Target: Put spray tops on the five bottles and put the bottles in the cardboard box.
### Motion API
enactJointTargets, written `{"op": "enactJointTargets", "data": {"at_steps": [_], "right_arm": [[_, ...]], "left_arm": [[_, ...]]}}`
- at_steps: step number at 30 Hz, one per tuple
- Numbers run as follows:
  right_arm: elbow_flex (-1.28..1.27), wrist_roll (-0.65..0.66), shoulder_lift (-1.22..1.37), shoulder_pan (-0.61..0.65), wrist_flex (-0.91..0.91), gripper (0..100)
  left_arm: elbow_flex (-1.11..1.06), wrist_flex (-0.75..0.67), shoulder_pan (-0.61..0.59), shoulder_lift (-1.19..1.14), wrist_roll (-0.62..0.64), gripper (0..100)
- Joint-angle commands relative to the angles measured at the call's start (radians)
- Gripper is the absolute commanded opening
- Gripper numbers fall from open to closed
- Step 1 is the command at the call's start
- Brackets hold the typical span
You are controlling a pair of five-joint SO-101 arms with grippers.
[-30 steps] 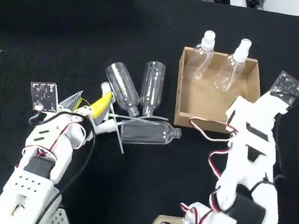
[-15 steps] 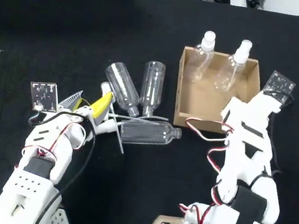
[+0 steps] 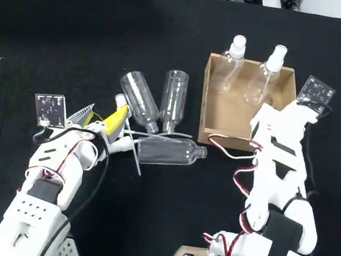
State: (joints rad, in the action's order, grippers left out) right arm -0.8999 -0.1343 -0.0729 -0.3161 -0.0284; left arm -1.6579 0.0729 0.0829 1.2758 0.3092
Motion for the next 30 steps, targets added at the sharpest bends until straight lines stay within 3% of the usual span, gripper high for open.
{"op": "enactJointTargets", "data": {"at_steps": [1,6,30], "right_arm": [[0.019,0.032,-0.001,0.025,0.025,1.1],[0.021,0.098,-0.001,0.049,0.028,1.1],[0.028,0.101,-0.001,0.078,0.032,1.1]], "left_arm": [[0.028,-0.025,0.012,0.017,-0.008,27],[0.028,-0.025,0.012,0.017,-0.008,27],[0.030,-0.025,0.012,0.017,-0.012,27]]}}
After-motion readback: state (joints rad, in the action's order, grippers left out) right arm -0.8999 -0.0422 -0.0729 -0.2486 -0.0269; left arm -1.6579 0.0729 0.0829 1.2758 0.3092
